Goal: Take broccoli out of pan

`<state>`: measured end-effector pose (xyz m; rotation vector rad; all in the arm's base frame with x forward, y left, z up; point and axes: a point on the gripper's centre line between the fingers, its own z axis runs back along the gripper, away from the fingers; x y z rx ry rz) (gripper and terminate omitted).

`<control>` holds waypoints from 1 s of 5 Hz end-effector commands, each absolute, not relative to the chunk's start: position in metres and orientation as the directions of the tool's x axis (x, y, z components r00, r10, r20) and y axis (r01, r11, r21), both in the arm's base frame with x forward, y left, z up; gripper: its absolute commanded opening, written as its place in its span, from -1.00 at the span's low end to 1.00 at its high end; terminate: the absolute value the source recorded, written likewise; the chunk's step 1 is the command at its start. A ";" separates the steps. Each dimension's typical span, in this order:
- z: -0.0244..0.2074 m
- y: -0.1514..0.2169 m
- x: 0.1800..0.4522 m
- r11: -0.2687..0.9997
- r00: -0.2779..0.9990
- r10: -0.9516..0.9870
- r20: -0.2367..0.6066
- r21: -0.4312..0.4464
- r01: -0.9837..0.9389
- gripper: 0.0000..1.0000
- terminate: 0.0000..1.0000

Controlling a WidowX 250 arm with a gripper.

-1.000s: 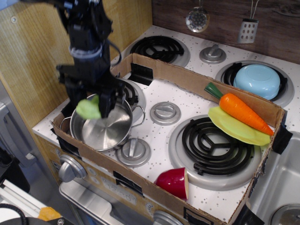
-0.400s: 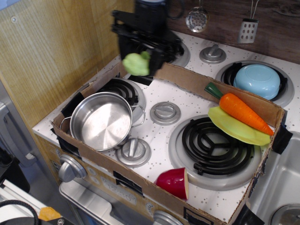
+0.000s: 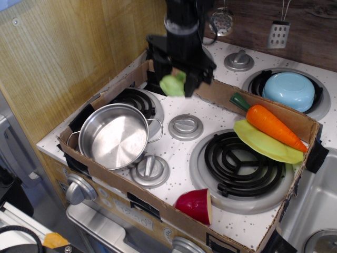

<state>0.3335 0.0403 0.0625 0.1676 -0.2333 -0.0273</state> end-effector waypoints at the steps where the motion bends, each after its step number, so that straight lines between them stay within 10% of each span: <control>1: 0.049 0.053 0.359 0.972 0.888 -0.170 0.426 0.219 0.081 -1.00 -1.00; 2: 0.046 0.054 0.366 0.964 0.864 -0.206 0.459 0.249 0.097 -1.00 -1.00; 3: 0.053 0.053 0.369 0.966 0.877 -0.196 0.438 0.241 0.095 1.00 -1.00; 5: 0.062 0.044 0.362 0.973 0.879 -0.178 0.443 0.214 0.089 1.00 -1.00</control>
